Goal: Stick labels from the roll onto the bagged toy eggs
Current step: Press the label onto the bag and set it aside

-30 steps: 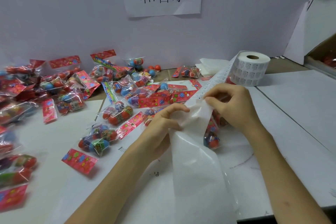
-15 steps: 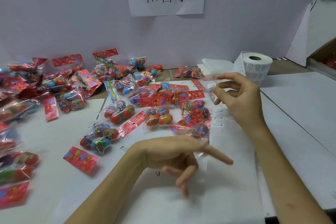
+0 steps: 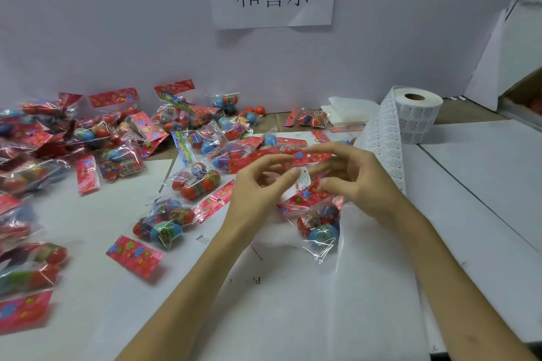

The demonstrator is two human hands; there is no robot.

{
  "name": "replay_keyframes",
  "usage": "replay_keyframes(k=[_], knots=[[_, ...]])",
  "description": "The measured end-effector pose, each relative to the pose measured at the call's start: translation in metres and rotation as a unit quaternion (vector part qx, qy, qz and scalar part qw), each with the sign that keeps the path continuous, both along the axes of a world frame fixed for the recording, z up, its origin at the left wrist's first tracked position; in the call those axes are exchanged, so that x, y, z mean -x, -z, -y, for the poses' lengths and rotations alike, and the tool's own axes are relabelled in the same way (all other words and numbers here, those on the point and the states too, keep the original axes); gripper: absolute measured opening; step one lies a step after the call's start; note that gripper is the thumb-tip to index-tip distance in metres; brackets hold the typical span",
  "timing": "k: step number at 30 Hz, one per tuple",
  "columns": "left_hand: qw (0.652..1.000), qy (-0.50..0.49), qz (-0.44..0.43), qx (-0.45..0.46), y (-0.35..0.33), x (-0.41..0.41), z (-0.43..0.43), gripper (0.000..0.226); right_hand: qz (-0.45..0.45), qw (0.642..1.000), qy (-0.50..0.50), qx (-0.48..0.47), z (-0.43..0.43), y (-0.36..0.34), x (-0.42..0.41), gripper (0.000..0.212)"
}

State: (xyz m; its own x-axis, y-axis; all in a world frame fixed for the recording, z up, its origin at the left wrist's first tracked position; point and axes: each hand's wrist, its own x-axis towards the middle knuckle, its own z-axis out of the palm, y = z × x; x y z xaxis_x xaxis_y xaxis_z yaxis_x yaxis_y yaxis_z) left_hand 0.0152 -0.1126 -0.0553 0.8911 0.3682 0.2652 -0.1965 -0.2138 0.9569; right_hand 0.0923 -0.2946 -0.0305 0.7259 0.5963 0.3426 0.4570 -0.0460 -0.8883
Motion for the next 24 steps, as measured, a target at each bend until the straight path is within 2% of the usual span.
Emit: replay_keyframes(k=[3,5,11,14,18,20,22,24], knots=[[0.998,-0.015,0.011,-0.054,0.003,0.000,0.002,0.007,0.009,1.000,-0.018,0.020,-0.003,0.004,0.000,0.055],[0.999,-0.023,0.014,-0.043,0.003,0.000,0.001,0.008,0.024,0.999,-0.007,0.031,-0.005,0.007,-0.001,0.051],[0.988,0.022,-0.007,0.151,-0.006,0.004,-0.004,0.007,0.034,0.998,0.028,0.050,-0.010,0.013,-0.002,0.033],[0.982,0.028,-0.028,0.186,-0.007,0.004,-0.004,0.015,0.048,0.996,0.071,0.011,-0.014,0.011,0.000,0.016],[0.980,0.054,-0.054,0.186,-0.008,0.005,-0.001,0.029,0.054,0.994,0.094,0.000,-0.012,0.008,0.000,0.008],[0.982,0.046,-0.056,0.176,-0.007,0.004,0.000,0.020,0.060,0.993,0.102,-0.002,-0.012,0.009,-0.001,0.008],[0.992,0.009,-0.041,0.123,-0.006,0.003,0.002,0.017,0.094,0.990,0.106,0.009,-0.013,0.010,0.001,0.009],[0.999,-0.019,-0.008,0.039,-0.003,0.002,0.005,0.032,0.147,0.983,0.109,0.027,-0.014,0.012,0.004,0.006]])
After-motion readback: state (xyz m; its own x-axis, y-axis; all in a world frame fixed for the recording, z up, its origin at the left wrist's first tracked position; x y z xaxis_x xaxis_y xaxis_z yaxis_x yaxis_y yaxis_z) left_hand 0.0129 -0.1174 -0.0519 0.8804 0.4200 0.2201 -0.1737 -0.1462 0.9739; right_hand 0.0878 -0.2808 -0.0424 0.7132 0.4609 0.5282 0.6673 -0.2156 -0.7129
